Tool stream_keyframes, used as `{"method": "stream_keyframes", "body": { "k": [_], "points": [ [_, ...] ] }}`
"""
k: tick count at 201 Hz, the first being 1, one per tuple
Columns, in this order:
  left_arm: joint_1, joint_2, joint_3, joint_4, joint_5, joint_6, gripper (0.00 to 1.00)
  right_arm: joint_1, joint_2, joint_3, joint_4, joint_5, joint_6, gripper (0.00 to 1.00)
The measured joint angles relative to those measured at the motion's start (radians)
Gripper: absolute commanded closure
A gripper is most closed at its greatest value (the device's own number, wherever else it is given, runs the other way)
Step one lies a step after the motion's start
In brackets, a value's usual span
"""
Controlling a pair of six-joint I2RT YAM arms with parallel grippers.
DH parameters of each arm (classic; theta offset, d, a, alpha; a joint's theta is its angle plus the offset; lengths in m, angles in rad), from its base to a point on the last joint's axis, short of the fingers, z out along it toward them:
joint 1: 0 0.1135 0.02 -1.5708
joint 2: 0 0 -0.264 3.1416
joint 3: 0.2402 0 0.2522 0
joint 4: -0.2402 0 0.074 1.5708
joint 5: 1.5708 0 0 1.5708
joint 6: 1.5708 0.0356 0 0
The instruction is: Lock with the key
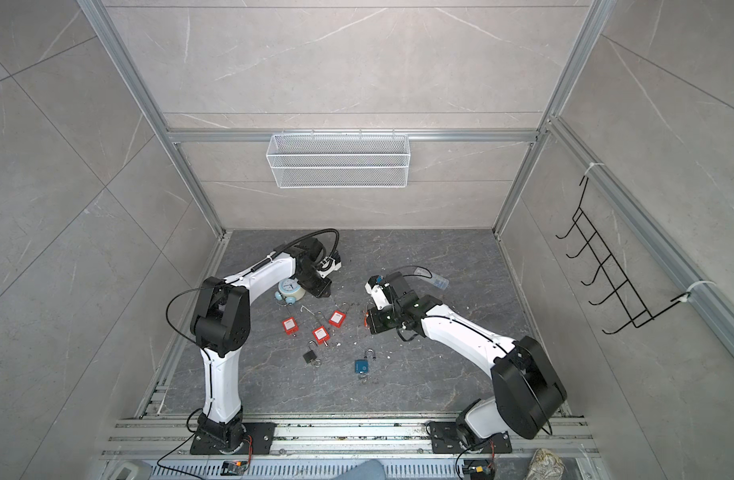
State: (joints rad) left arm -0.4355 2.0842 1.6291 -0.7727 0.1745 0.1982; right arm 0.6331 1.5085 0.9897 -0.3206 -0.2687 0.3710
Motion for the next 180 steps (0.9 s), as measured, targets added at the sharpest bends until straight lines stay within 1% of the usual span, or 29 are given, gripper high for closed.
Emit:
{"method": "stream_keyframes", "body": {
  "k": [37, 68, 112, 180],
  "points": [
    [-0.023, 0.0, -0.057, 0.012, -0.045, -0.105, 0.77, 0.021, 0.098, 0.019, 0.087, 0.034, 0.181, 1.0],
    [-0.046, 0.0, -0.073, 0.019, -0.068, -0.155, 0.77, 0.027, 0.152, 0.019, 0.121, 0.049, 0.265, 1.0],
    [-0.08, 0.0, -0.112, 0.016, -0.074, -0.197, 0.77, 0.031, 0.16, 0.019, 0.145, 0.075, 0.311, 1.0],
    [-0.105, -0.017, -0.14, 0.019, -0.063, -0.248, 0.77, 0.031, 0.16, 0.018, 0.157, 0.105, 0.319, 1.0]
  ]
}}
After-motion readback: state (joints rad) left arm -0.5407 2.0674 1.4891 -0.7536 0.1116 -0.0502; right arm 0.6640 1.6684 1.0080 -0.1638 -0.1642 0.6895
